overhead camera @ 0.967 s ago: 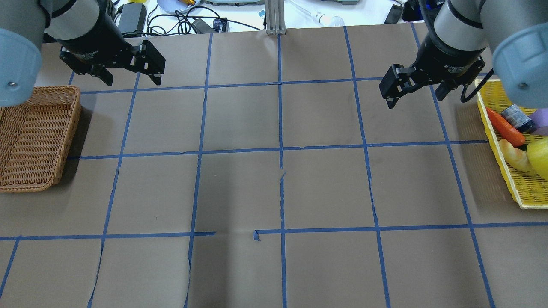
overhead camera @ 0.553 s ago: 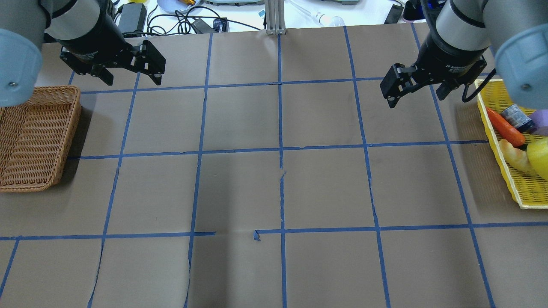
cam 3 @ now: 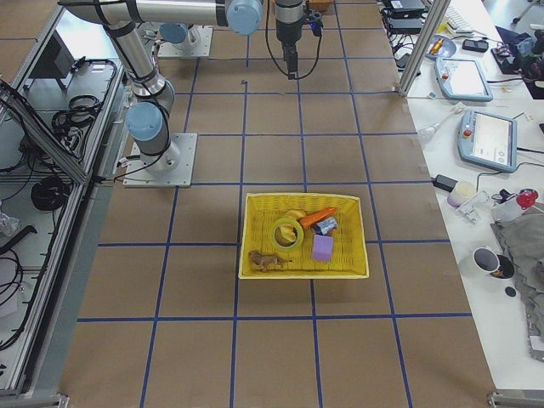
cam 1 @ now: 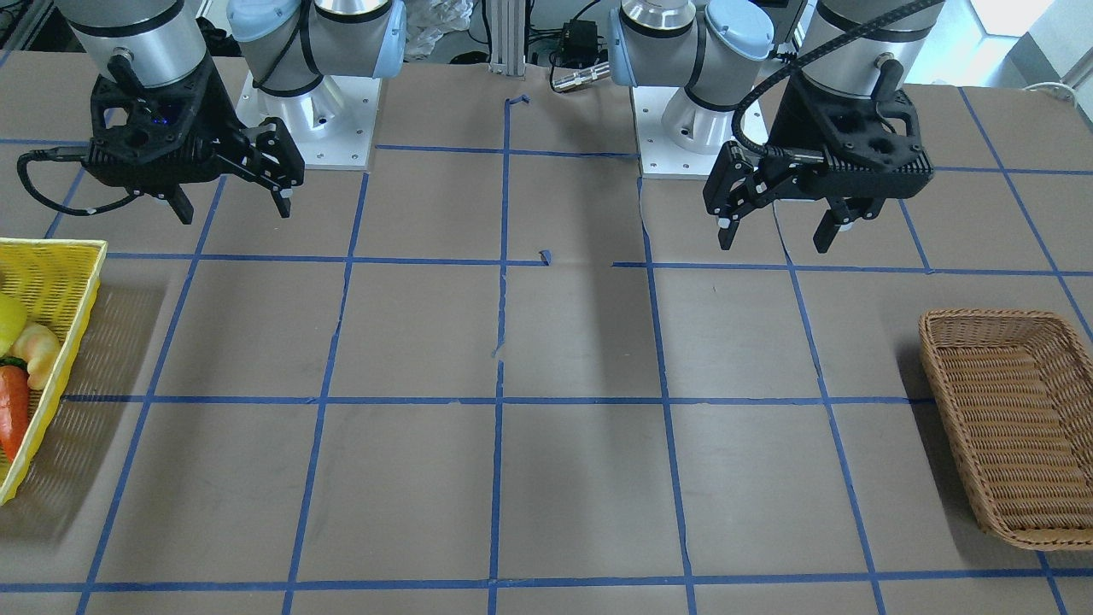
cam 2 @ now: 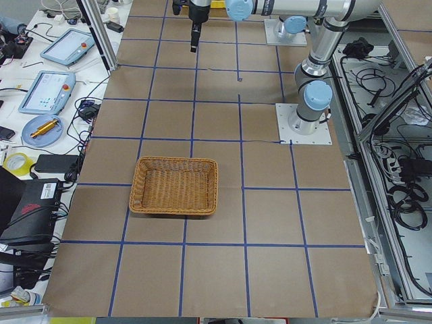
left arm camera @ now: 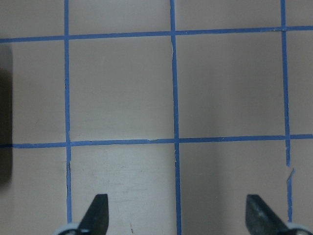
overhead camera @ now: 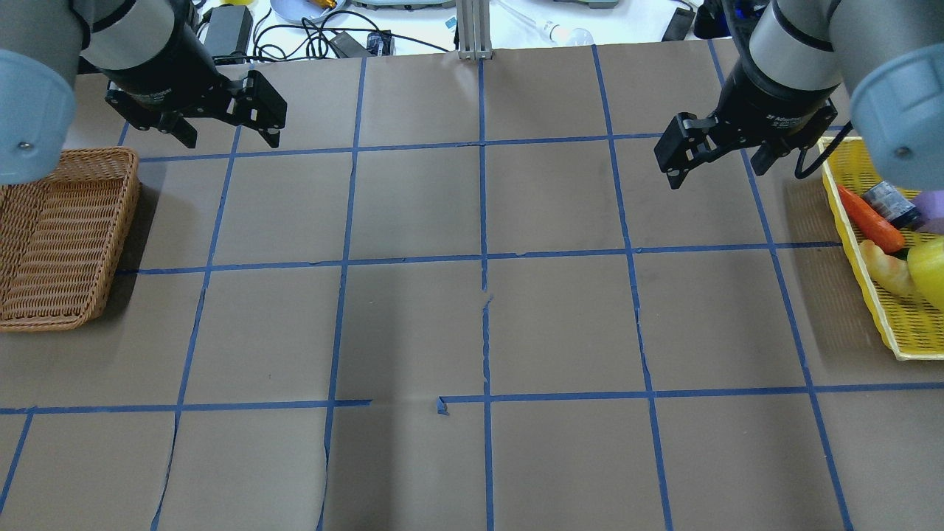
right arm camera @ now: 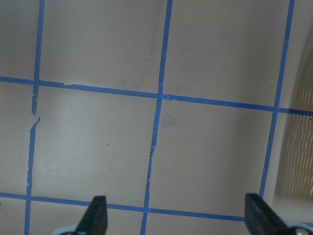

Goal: Transfer tape with both arms

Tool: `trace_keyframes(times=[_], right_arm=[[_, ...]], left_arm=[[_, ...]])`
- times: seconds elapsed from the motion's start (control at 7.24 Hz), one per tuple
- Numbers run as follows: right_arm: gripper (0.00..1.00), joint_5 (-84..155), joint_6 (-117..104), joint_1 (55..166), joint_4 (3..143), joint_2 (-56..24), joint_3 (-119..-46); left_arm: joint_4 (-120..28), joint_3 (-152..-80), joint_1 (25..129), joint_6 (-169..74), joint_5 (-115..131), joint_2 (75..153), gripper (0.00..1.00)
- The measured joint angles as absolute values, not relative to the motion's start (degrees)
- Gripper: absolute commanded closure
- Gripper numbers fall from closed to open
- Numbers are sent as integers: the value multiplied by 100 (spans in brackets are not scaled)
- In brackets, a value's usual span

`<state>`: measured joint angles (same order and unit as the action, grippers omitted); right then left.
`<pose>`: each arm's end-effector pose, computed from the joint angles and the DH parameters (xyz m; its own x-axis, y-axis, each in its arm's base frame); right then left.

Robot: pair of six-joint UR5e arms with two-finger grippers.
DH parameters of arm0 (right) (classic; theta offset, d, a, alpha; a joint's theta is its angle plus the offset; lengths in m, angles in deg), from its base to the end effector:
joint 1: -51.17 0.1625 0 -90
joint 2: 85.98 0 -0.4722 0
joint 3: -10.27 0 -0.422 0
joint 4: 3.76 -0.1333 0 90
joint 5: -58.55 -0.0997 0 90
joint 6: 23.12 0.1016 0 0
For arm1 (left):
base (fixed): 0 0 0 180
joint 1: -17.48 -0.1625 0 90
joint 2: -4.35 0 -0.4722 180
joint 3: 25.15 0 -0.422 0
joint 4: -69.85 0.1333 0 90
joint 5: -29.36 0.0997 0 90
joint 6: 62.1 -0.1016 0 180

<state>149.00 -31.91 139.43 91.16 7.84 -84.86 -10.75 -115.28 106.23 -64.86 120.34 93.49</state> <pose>0.1174 -0.5001 0.5289 -0.9924 -0.1219 0.0174 -0.1228 0.9906 -0.0610 -0.1199 -0.5336 0.5576 -0.9994 0.0226 -0.0253 0.0267 0.9842 -0.1749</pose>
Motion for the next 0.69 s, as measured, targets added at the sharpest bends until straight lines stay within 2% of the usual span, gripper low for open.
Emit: trace_keyframes(times=[0.69], right_arm=[[0,14908,-3189,13949,9118,765,-8489]], left_arm=[[-1012,-11564,10637,-6483,12041,9358,0]])
